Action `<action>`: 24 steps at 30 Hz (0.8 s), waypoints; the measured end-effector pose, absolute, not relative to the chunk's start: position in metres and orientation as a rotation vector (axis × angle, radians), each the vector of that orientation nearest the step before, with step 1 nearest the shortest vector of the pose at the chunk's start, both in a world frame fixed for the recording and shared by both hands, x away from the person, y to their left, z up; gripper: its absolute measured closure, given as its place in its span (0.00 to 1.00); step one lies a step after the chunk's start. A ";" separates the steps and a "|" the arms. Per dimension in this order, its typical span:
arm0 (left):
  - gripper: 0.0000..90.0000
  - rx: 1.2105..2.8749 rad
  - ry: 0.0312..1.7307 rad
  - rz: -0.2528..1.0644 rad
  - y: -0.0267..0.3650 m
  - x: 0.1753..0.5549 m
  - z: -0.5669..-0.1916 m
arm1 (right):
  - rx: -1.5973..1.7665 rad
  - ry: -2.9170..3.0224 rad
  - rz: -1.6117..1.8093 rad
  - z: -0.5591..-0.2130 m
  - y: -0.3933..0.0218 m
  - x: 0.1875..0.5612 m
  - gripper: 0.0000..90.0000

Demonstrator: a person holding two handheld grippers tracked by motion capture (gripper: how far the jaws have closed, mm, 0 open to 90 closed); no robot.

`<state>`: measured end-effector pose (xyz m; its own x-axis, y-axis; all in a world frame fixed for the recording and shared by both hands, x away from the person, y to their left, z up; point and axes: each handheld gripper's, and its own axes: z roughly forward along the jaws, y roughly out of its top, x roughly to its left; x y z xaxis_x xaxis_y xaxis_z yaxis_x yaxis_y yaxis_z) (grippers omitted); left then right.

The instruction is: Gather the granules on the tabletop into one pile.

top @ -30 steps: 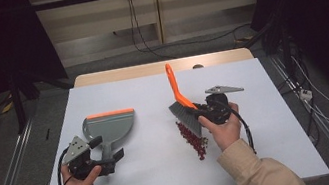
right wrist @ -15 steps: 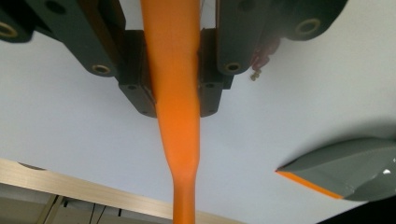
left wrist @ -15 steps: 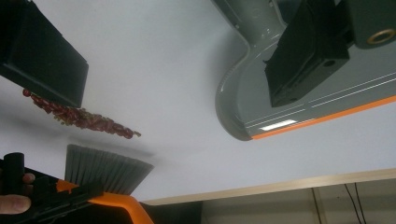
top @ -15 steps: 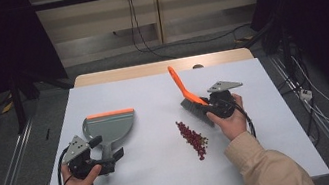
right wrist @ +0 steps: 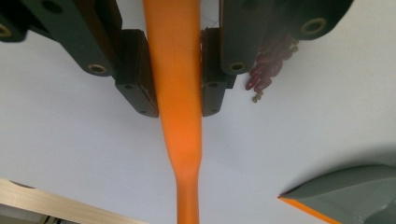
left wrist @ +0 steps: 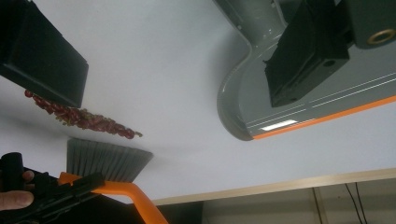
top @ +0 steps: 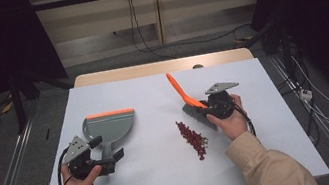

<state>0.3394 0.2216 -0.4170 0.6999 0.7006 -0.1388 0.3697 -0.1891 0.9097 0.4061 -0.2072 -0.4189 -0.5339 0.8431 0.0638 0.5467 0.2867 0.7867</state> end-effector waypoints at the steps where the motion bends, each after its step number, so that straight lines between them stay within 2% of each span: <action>1: 0.06 1.803 0.845 0.373 0.221 0.339 -0.417 | 1.262 2.206 1.117 -0.417 -0.208 0.407 0.75; 7: 0.06 1.807 0.842 0.371 0.220 0.339 -0.417 | 1.296 2.263 1.048 -0.408 -0.209 0.414 0.71; 11: 0.06 1.804 0.846 0.372 0.221 0.339 -0.417 | 1.298 2.328 0.942 -0.409 -0.207 0.419 0.78; 24: 0.06 1.792 0.857 0.375 0.224 0.340 -0.417 | 1.221 2.403 1.013 -0.409 -0.212 0.430 0.79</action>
<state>0.3398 0.2238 -0.4171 0.6925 0.7066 -0.1455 0.3727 -0.1778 0.9108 0.4303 -0.2123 -0.4089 -0.6126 0.7866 0.0771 0.6044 0.4034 0.6870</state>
